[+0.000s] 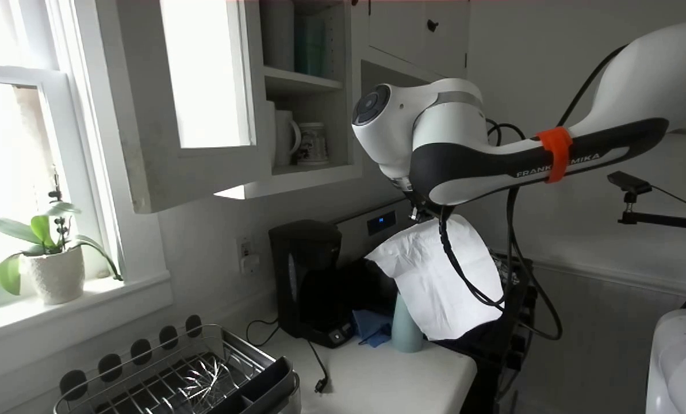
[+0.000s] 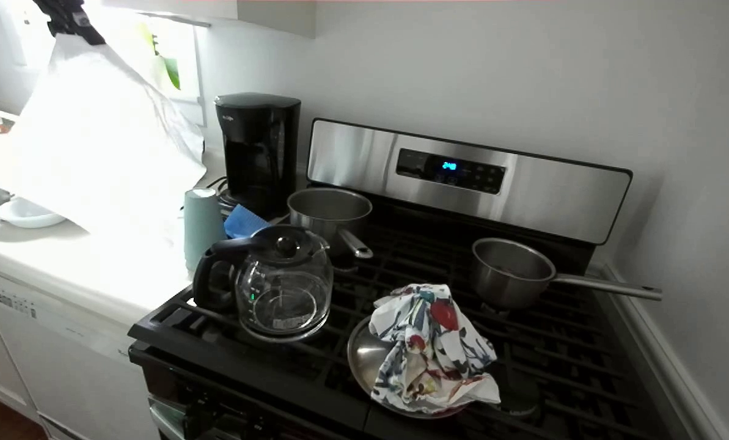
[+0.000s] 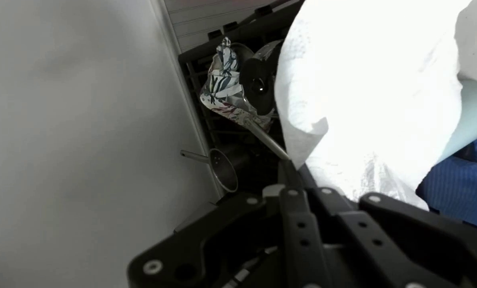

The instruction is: Use the paper towel to wipe the counter

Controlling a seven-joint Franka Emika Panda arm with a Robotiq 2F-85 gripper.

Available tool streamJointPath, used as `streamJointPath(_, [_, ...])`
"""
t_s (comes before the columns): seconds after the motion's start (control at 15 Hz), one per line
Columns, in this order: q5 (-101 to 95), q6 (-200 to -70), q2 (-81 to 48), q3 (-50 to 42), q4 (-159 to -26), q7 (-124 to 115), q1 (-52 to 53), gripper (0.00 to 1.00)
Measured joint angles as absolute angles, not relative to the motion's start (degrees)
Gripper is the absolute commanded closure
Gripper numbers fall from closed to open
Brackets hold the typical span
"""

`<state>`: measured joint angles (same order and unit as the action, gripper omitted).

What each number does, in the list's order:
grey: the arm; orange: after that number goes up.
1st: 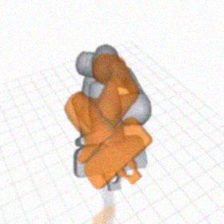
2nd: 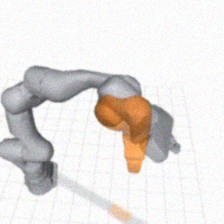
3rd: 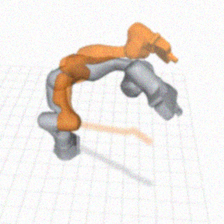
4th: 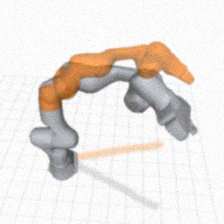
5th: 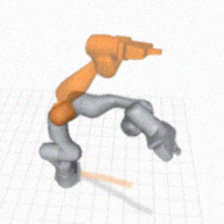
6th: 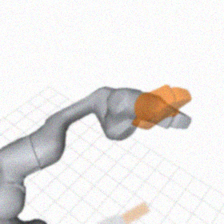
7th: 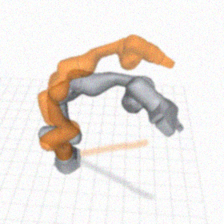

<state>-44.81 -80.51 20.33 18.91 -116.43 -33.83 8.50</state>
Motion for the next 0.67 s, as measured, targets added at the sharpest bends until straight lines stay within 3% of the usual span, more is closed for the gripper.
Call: streamJointPath(0.67, [-45.79,-84.26,9.36,19.83,-115.19,-37.12,11.76,1.0])
